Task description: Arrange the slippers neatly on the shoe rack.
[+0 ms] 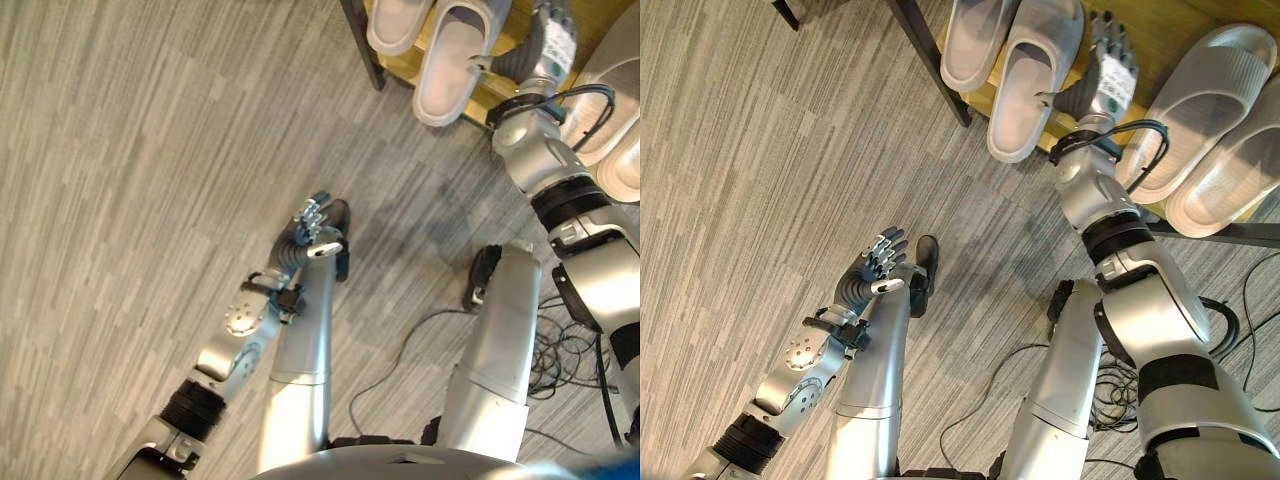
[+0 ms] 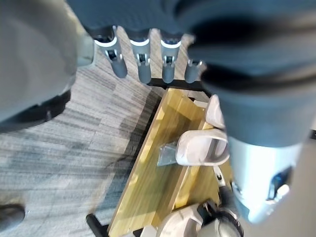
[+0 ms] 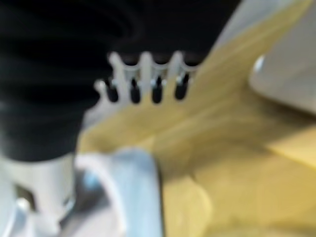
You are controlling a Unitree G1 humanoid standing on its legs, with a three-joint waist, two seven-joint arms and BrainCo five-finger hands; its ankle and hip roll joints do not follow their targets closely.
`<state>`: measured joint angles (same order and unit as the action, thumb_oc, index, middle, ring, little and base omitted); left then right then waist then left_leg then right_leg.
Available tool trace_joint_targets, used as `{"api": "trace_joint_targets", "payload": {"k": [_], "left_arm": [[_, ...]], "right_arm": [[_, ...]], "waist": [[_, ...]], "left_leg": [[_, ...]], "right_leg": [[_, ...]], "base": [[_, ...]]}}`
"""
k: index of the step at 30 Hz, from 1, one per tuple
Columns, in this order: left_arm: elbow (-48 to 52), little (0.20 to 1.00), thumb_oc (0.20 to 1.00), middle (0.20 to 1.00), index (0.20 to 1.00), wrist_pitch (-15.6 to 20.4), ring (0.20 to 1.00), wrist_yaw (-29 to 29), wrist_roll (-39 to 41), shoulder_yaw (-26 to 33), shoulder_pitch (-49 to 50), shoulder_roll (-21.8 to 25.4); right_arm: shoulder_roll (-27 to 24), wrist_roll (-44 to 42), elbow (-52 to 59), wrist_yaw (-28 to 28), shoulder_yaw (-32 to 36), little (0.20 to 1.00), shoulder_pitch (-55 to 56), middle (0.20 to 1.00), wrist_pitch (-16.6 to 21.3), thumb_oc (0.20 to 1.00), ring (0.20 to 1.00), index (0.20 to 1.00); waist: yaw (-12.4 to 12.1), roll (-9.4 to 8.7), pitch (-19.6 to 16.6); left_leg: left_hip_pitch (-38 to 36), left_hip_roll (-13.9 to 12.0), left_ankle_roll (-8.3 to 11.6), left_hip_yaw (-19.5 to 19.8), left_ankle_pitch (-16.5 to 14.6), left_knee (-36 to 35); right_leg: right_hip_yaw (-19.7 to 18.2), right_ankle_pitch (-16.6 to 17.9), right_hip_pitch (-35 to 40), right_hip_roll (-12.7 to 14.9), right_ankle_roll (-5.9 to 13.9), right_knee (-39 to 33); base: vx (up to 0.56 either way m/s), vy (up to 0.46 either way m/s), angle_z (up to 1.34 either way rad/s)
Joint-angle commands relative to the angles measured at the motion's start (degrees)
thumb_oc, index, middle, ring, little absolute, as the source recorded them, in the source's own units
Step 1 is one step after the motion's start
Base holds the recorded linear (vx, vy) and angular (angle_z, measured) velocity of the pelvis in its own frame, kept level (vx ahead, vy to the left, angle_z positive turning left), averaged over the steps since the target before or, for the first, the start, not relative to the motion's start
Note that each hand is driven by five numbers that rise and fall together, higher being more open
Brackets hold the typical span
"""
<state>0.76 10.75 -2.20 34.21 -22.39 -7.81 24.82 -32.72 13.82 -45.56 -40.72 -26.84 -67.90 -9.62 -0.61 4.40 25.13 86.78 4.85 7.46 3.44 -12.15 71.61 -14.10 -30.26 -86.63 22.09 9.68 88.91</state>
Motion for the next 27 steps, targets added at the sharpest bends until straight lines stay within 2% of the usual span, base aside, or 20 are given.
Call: {"api": "trace_joint_targets", "payload": {"k": [1,4,9,12,18,23,24,27], "left_arm": [[-0.8,1.0,1.0,1.0,1.0,3.3,1.0,-1.7,-1.7,0.7,0.0,-1.9],[-1.2,1.0,1.0,1.0,1.0,3.0,1.0,-2.2,-2.0,0.6,-0.2,-2.1],[-2.8,1.0,1.0,1.0,1.0,2.2,1.0,-2.6,-2.5,1.3,-0.7,-2.5],[-3.4,1.0,1.0,1.0,1.0,2.5,1.0,-3.2,-3.0,1.2,-0.8,-2.9],[-4.6,1.0,1.0,1.0,1.0,3.8,1.0,-4.8,-4.7,0.4,-0.8,-2.9],[-4.6,1.0,1.0,1.0,1.0,4.2,1.0,-5.9,-5.0,-0.2,-0.9,-2.2],[-4.5,1.0,1.0,1.0,1.0,4.2,1.0,-6.4,-5.0,-0.4,-0.8,-1.9],[-4.8,1.0,1.0,1.0,1.0,4.0,1.0,-6.7,-5.1,-1.0,-0.6,-1.2]], "right_arm": [[0.3,2.8,4.2,-2.6,0.6,1.0,1.4,1.0,0.0,1.0,1.0,1.0],[0.2,3.7,7.3,-0.8,1.1,1.0,4.4,1.0,-0.1,1.0,1.0,1.0],[-1.6,7.8,13.0,5.4,-0.7,1.0,10.2,1.0,0.3,1.0,1.0,1.0],[-2.4,10.4,14.8,5.6,-1.5,1.0,12.2,1.0,0.6,1.0,1.0,1.0],[-7.5,19.8,17.6,-1.8,-6.5,1.0,13.4,1.0,2.7,1.0,1.0,1.0],[-9.9,24.1,18.7,-8.0,-9.5,1.0,12.7,1.0,2.2,1.0,1.0,1.0],[-11.3,25.8,21.8,-10.6,-9.9,1.0,13.0,1.0,2.8,1.0,1.0,1.0],[-13.6,27.5,26.5,-12.6,-10.8,1.0,13.8,1.0,4.6,1.0,1.0,1.0]], "waist": [[1.0,-0.62,-0.7],[1.1,-0.75,-1.0],[1.6,-1.51,-1.3],[1.8,-1.79,-1.5],[1.8,-1.99,-1.7],[1.5,-1.37,-1.9],[1.5,-1.19,-2.0],[1.2,-0.99,-2.2]], "left_leg": [[-2.0,-3.8,7.54,5.5,-1.6,-1.5],[-1.5,-3.9,7.54,5.7,-1.9,-0.8],[-0.6,-4.2,7.54,6.1,-2.3,0.3],[-0.2,-4.5,7.54,6.3,-2.6,0.4],[0.6,-5.6,7.54,6.2,-3.0,0.0],[1.8,-6.4,7.54,6.3,-3.2,0.3],[2.4,-6.9,7.54,6.4,-3.3,1.0],[3.1,-7.8,7.54,6.4,-3.6,1.8]], "right_leg": [[-4.7,28.6,-1.2,-0.1,2.41,-0.8],[-4.3,28.6,-1.5,-0.3,2.3,0.0],[-3.3,28.7,-2.1,-0.5,2.44,0.7],[-2.6,28.7,-2.3,-0.6,2.31,0.7],[-1.5,27.8,-2.7,-0.6,2.23,0.1],[-0.7,26.8,-3.3,-0.5,2.08,-0.1],[0.0,26.2,-3.3,-0.6,1.88,0.4],[0.9,25.3,-3.3,-0.7,1.65,0.7]], "base": [[0.01,-0.022,-0.05],[0.01,-0.02,-0.04],[0.0,-0.023,-0.01],[-0.01,-0.023,-0.01],[-0.01,-0.026,-0.01],[0.0,-0.012,-0.02],[0.02,-0.04,-0.03],[0.03,-0.051,-0.09]]}}
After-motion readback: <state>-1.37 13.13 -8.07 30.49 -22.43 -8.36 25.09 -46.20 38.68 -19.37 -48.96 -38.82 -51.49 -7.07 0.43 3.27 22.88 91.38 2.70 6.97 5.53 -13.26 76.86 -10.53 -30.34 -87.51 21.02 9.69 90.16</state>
